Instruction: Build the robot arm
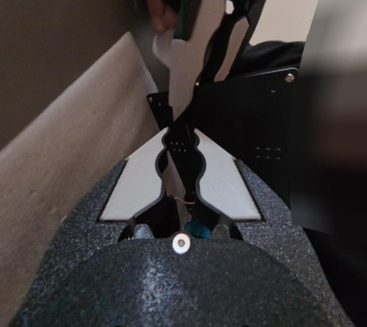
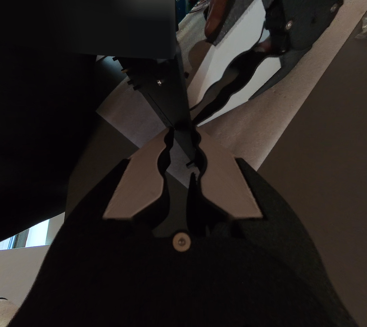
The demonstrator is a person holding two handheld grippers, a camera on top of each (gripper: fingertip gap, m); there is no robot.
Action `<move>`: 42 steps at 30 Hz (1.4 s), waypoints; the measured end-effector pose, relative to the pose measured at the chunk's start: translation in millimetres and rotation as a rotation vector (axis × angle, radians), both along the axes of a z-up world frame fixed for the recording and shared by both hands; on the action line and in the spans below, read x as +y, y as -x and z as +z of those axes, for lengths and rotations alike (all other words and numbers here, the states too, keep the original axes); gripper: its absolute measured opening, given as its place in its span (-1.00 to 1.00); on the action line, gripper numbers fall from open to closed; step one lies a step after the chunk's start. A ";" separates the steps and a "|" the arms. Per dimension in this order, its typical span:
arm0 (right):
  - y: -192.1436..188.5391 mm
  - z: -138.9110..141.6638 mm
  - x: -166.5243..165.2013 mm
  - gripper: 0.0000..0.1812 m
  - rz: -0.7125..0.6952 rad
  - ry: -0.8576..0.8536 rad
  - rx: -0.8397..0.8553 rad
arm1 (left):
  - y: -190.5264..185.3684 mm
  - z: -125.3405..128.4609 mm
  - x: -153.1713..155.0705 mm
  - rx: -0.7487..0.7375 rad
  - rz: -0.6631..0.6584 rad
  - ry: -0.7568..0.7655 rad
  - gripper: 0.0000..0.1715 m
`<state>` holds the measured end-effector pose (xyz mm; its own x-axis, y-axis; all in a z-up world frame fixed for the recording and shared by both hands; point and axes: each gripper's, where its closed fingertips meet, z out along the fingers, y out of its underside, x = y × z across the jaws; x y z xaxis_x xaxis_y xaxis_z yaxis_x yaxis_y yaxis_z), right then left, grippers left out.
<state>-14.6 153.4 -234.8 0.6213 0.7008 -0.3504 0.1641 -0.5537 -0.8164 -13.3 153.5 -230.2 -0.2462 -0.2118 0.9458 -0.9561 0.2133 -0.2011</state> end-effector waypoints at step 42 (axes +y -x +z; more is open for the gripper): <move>-2.3 -2.2 0.3 -0.80 0.004 -0.004 -0.013 | 2.2 -1.8 -8.2 -0.279 -0.072 -0.034 -0.95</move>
